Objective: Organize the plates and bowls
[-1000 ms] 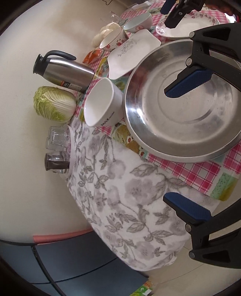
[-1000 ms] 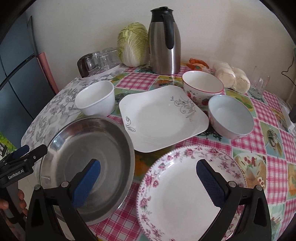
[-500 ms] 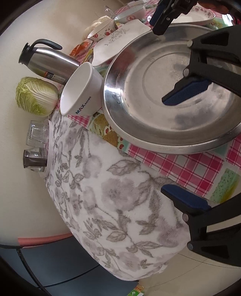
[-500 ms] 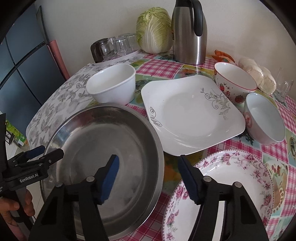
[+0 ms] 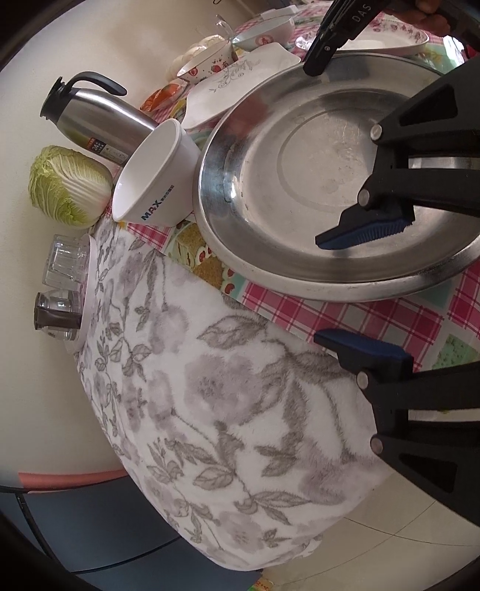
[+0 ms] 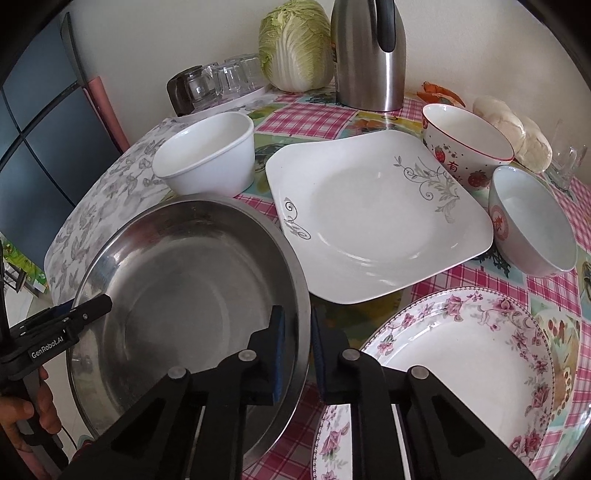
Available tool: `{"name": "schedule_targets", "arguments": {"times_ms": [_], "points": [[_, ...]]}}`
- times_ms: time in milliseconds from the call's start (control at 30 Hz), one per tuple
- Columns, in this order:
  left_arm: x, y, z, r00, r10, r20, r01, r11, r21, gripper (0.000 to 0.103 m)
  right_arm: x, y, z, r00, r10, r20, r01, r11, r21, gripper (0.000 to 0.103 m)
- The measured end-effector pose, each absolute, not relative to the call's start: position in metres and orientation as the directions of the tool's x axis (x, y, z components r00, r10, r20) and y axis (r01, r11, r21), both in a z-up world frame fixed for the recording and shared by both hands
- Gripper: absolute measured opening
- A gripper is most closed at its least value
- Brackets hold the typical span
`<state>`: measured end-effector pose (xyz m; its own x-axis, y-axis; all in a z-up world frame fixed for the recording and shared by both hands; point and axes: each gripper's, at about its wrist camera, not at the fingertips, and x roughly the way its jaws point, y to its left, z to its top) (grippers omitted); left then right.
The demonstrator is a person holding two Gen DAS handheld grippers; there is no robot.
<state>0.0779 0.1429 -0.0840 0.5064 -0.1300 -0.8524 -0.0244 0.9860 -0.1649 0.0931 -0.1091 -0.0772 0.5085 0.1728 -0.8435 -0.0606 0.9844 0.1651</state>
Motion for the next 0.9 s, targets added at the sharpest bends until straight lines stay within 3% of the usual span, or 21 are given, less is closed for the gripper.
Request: {"name": "schedule_targets", "arguments": {"times_ms": [167, 567, 900], "points": [[0.077, 0.142, -0.083, 0.506, -0.136, -0.851, -0.02, 0.985, -0.17, 0.031, 0.091, -0.11, -0.077, 0.504, 0.193, -0.842, -0.067, 0.98, 0.185, 0.012], [0.067, 0.155, -0.064, 0.521, -0.095, -0.848, -0.062, 0.987, -0.149, 0.03, 0.084, -0.097, -0.066, 0.5, 0.255, -0.827, -0.133, 0.967, 0.218, 0.012], [0.078, 0.141, -0.004, 0.588, -0.087, -0.804, -0.044, 0.989, -0.139, 0.03, 0.082, -0.113, -0.035, 0.571, 0.277, -0.772, -0.118, 0.959, 0.257, 0.012]]}}
